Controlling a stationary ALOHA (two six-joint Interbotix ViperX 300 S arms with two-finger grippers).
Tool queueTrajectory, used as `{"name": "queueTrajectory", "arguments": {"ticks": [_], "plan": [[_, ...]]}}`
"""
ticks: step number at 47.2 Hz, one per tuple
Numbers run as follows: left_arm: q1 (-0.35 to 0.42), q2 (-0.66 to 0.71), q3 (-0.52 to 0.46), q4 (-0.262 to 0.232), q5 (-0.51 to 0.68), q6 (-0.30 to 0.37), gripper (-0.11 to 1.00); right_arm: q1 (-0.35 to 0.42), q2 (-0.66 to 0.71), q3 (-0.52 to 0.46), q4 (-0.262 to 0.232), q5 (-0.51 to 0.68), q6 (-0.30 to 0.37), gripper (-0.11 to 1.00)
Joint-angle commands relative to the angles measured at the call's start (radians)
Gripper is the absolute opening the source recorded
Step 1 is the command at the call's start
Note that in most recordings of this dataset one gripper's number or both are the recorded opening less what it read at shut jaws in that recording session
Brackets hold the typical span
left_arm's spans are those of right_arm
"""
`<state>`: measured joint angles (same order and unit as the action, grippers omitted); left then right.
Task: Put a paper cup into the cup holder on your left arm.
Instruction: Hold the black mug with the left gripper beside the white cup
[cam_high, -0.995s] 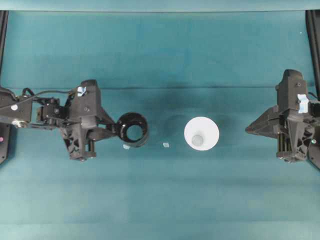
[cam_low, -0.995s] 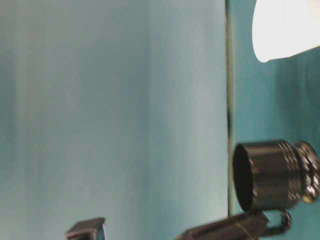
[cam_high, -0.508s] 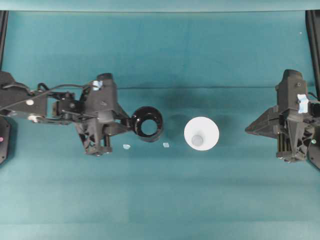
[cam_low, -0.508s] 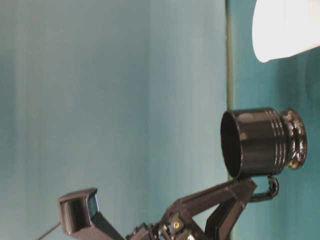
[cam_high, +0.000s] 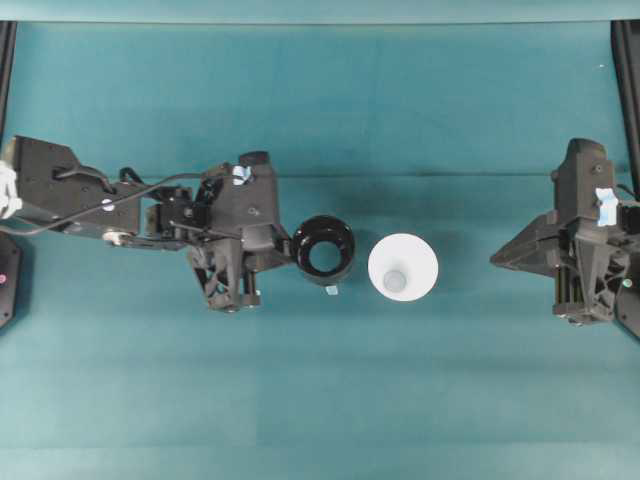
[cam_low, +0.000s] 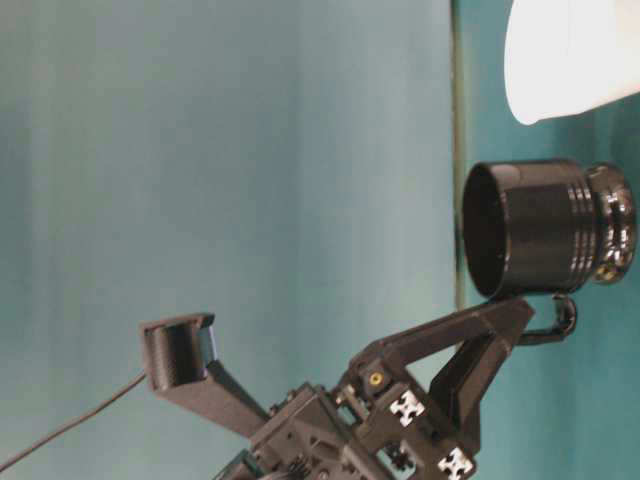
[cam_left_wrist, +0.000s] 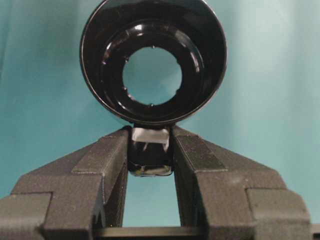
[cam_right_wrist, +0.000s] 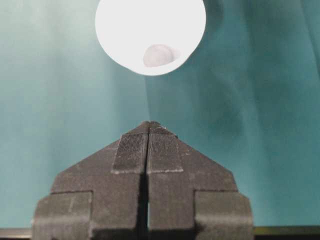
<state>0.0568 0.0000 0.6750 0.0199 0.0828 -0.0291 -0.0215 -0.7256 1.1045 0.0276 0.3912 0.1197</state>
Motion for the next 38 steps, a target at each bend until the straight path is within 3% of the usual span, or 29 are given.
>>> {"name": "queueTrajectory", "arguments": {"ticks": [1, 38], "plan": [[-0.005, 0.002, -0.021, 0.002, -0.005, -0.003, 0.3, -0.002, -0.002, -0.026, -0.002, -0.003, 0.008, -0.04], [-0.026, 0.044, -0.02, 0.002, -0.005, -0.006, 0.3, -0.002, -0.006, -0.026, -0.002, 0.012, 0.008, -0.06]]}}
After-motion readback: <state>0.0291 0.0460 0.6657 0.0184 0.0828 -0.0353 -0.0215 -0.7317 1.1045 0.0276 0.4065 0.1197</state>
